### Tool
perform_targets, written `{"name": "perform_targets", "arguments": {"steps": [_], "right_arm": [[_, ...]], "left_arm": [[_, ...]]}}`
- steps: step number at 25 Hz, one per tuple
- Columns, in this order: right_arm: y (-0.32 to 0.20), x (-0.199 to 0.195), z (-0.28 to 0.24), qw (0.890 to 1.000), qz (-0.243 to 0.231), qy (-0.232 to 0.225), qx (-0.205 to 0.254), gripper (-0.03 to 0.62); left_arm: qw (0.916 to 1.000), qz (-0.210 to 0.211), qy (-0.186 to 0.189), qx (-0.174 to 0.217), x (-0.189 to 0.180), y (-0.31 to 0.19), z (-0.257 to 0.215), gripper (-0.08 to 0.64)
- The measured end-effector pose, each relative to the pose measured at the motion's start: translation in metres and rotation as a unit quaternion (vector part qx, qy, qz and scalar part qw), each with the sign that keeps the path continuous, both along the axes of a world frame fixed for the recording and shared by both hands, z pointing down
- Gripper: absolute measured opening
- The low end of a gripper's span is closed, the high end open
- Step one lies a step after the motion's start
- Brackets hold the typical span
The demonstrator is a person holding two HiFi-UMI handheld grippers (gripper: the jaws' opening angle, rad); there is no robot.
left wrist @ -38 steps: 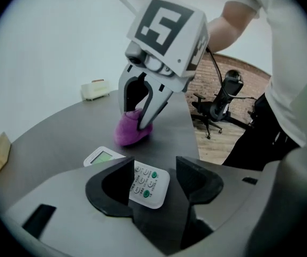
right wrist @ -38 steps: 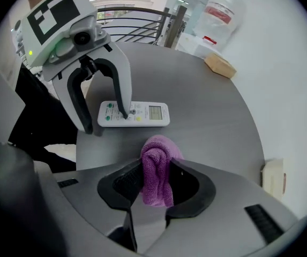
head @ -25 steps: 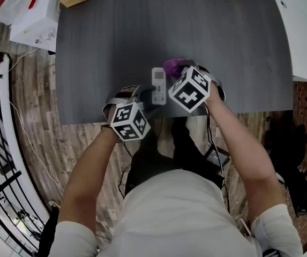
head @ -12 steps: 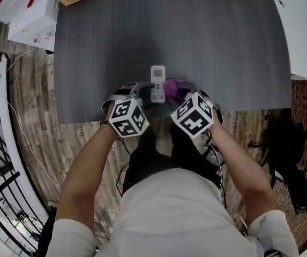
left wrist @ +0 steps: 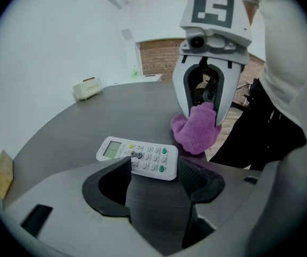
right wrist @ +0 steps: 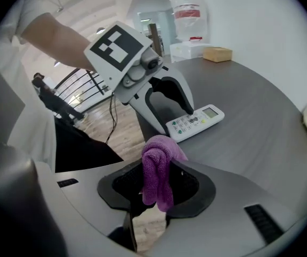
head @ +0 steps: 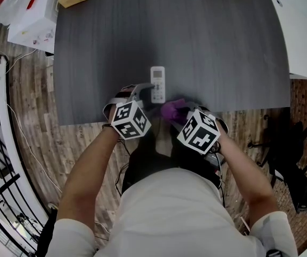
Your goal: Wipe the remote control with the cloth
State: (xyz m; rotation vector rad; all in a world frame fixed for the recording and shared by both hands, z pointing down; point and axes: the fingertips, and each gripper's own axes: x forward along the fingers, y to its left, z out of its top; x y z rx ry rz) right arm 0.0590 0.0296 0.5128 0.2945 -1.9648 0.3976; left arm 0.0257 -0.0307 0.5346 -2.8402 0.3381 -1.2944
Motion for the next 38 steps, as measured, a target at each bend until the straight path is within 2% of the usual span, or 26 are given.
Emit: {"name": "perform_targets", "arguments": {"steps": [3, 7, 10, 13, 16, 19, 23, 27, 31, 38], "right_arm": [[-0.018, 0.005, -0.01, 0.999, -0.018, 0.017, 0.029, 0.132], [-0.075, 0.011, -0.024, 0.993, -0.017, 0.058, 0.101, 0.132], [-0.124, -0.001, -0.03, 0.982, -0.022, 0.086, 0.169, 0.132], [-0.155, -0.025, -0.025, 0.967, -0.055, 0.108, 0.224, 0.132], [-0.159, -0.038, -0.009, 0.95, -0.107, 0.141, 0.257, 0.132], [-0.141, -0.043, -0.003, 0.943, -0.126, 0.143, 0.273, 0.132], [-0.109, -0.048, -0.004, 0.944, -0.131, 0.125, 0.276, 0.132], [-0.093, -0.042, -0.005, 0.95, -0.098, 0.119, 0.273, 0.132], [-0.077, -0.044, -0.005, 0.951, -0.093, 0.113, 0.274, 0.13], [-0.049, -0.045, -0.005, 0.968, -0.052, 0.079, 0.233, 0.13]], "left_arm": [[0.9998, -0.017, 0.003, 0.003, -0.003, -0.003, -0.003, 0.253], [0.9963, -0.082, 0.026, 0.009, -0.011, -0.005, -0.013, 0.253], [0.9924, -0.12, 0.026, -0.003, -0.014, -0.001, -0.007, 0.253], [0.9902, -0.137, 0.015, -0.021, -0.013, 0.006, 0.006, 0.253], [0.9887, -0.147, 0.013, -0.027, -0.011, 0.006, 0.008, 0.253], [0.9881, -0.148, 0.01, -0.041, -0.009, 0.006, 0.009, 0.253], [0.9837, -0.164, 0.021, -0.072, -0.013, 0.005, 0.012, 0.253], [0.9833, -0.164, 0.023, -0.076, -0.014, 0.005, 0.012, 0.253], [0.9827, -0.167, 0.022, -0.078, -0.014, 0.006, 0.013, 0.254], [0.982, -0.171, 0.022, -0.077, -0.014, 0.005, 0.013, 0.255]]}}
